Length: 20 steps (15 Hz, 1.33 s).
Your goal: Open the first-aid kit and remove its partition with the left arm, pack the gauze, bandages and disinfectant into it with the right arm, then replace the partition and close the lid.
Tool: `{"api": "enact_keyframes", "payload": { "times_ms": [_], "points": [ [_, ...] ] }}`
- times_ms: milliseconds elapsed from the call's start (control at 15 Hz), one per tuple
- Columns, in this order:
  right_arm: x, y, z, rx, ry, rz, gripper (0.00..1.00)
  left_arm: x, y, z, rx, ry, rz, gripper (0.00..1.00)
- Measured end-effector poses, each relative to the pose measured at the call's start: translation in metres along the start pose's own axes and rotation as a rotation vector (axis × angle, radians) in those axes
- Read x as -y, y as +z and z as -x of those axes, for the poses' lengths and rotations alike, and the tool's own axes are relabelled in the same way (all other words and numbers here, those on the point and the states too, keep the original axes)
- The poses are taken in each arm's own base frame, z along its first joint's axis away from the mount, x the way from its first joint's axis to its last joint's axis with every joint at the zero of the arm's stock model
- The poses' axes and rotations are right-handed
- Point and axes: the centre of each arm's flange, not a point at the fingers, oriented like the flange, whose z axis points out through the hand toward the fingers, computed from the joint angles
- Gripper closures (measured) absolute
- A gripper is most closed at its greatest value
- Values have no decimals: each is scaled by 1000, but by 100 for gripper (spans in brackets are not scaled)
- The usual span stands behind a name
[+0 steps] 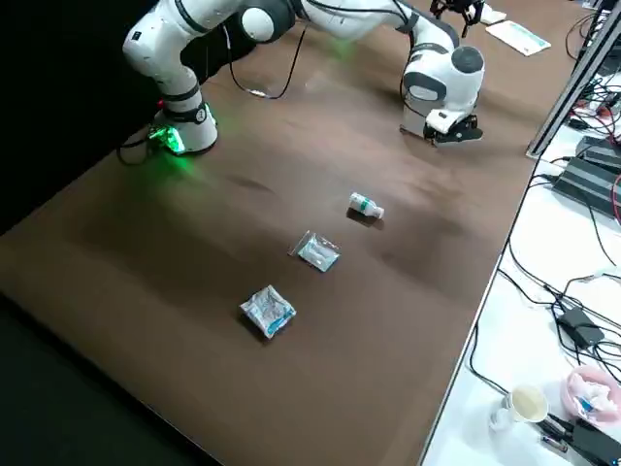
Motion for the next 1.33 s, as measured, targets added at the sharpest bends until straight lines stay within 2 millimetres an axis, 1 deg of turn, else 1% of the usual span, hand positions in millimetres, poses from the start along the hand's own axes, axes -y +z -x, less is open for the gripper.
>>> {"api": "enact_keyframes", "payload": {
  "times_ms": [133,200,467,533,667,933,1333],
  "points": [
    [-1,10,10,26,-7,20,12,0,5,6,-22,6,14,0],
    [-3,14,15,43,-10,42,19,0,9,9,-27,10,14,0],
    [-4,19,28,99,-3,66,23,6,28,18,-35,28,-4,0],
    [-4,19,28,106,2,65,25,7,33,20,-38,33,-9,0],
    [-4,19,27,112,6,66,25,7,37,20,-39,38,-10,0],
    [-4,19,27,118,6,69,25,1,34,20,-24,44,21,0],
    [-2,16,28,180,50,43,26,1,49,26,-17,61,33,0]
  ]
}}
